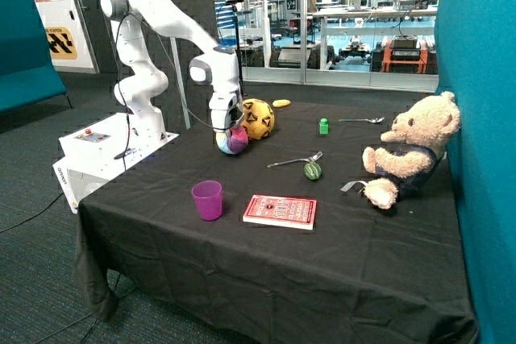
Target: Sort the balls from left to right in order of size
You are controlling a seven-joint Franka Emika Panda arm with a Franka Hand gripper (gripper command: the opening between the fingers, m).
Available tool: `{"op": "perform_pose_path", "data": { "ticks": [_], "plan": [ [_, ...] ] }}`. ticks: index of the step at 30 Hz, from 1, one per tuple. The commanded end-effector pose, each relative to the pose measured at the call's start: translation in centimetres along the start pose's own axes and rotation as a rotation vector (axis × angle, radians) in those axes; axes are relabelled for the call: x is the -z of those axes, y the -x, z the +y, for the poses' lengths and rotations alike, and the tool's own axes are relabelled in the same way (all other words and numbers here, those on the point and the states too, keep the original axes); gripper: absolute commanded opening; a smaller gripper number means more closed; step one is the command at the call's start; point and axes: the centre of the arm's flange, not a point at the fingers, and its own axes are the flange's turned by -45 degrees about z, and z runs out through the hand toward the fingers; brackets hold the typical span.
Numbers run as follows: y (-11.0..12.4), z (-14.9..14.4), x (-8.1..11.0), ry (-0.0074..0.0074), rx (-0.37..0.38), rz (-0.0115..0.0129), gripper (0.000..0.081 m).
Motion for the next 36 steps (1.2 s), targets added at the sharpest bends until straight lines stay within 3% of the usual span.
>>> {"op": "perform_pose_path", "data": {
  "ticks": [1,13,26,36],
  "plan": [
    [0.2,0.5,-0.4,-0.0033,0.005,-0.0015,0.0557],
    [0.4,0.3,-0.5,-0.0033,0.014,-0.0015,0.0677],
    [0.2,-0.7,-0.1,-0.0033,0.034,-0.0014,0.0714],
    [0.1,-1.3,1.0,-0.0033,0.056,-0.0014,0.0692]
  ]
}}
